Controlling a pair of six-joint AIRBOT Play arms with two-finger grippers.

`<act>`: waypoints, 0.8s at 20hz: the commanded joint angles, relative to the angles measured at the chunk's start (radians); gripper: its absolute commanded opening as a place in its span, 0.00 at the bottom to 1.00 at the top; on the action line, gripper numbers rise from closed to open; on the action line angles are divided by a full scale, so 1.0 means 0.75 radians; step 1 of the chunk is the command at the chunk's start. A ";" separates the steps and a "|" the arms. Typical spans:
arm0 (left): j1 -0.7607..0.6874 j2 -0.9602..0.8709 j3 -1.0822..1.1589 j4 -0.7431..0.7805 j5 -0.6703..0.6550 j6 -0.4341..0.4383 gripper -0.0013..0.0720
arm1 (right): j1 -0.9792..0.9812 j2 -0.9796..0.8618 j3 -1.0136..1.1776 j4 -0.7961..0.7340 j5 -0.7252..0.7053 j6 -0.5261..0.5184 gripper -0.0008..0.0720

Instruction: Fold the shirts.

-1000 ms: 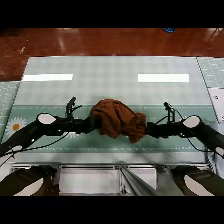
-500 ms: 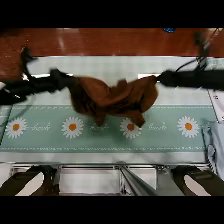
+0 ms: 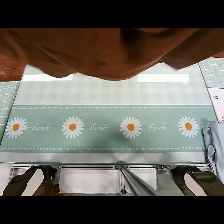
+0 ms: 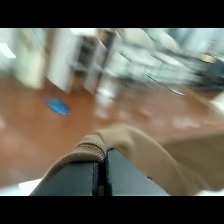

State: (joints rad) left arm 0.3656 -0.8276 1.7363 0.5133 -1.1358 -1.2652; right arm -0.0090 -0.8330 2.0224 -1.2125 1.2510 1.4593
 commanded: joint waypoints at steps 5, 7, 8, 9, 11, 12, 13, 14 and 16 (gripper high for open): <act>-0.032 0.310 0.101 0.675 -0.163 -0.138 0.05 | -0.005 0.227 0.078 -0.324 0.252 0.077 0.05; -0.145 0.355 0.053 0.806 -0.190 -0.163 0.05 | -0.005 0.228 0.067 -0.373 0.331 0.085 0.05; -0.191 0.365 0.027 0.857 -0.228 -0.188 0.05 | -0.005 0.228 0.040 -0.373 0.350 0.090 0.05; -0.227 0.366 -0.009 0.890 -0.284 -0.214 0.05 | -0.005 0.228 -0.008 -0.372 0.370 0.097 0.05; -0.253 0.365 -0.132 0.909 -0.381 -0.217 0.05 | -0.005 0.228 -0.152 -0.360 0.386 0.115 0.05; -0.253 0.365 -0.220 0.911 -0.397 -0.223 0.05 | -0.005 0.228 -0.241 -0.347 0.382 0.120 0.05; -0.252 0.364 -0.334 0.911 -0.393 -0.256 0.05 | -0.005 0.227 -0.343 -0.338 0.357 0.120 0.05; -0.253 0.355 -0.462 0.911 -0.388 -0.285 0.05 | -0.005 0.222 -0.460 -0.325 0.311 0.120 0.05; -0.253 0.317 -0.724 0.907 -0.352 -0.286 0.05 | -0.005 0.183 -0.681 -0.300 0.185 0.119 0.05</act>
State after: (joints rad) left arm 0.1864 -0.5720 1.4174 1.1694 -1.3933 -1.4498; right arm -0.0124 -0.6769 1.7065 -1.4567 1.4727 1.5425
